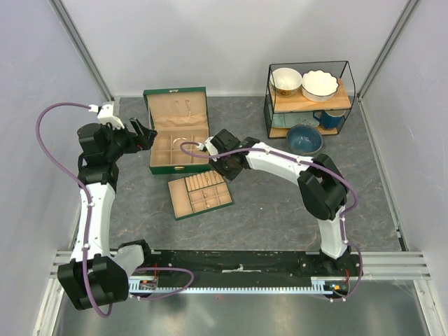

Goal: Organize the mixed jewelry

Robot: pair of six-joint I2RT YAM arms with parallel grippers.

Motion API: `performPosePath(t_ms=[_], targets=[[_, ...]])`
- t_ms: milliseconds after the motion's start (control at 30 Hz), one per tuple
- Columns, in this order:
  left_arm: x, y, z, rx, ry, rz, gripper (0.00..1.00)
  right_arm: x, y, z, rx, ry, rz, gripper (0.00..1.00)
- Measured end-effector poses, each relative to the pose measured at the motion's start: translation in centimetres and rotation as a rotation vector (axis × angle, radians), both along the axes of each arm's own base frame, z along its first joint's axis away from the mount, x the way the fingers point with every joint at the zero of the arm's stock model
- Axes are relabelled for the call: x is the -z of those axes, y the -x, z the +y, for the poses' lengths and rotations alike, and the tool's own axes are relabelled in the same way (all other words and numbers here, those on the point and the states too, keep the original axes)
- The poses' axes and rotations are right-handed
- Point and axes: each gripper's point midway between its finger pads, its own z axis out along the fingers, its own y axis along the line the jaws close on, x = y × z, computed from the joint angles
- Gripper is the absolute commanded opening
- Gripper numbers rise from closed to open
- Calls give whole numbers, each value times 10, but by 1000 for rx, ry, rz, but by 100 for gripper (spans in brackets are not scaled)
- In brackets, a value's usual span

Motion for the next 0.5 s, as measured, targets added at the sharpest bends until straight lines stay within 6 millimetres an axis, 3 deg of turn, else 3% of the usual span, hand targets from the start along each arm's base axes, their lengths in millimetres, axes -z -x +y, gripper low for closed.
performPosePath(t_ms=[500], targets=[[-2, 1, 0, 0, -1, -6, 91, 30, 19, 2, 11, -13, 130, 41]])
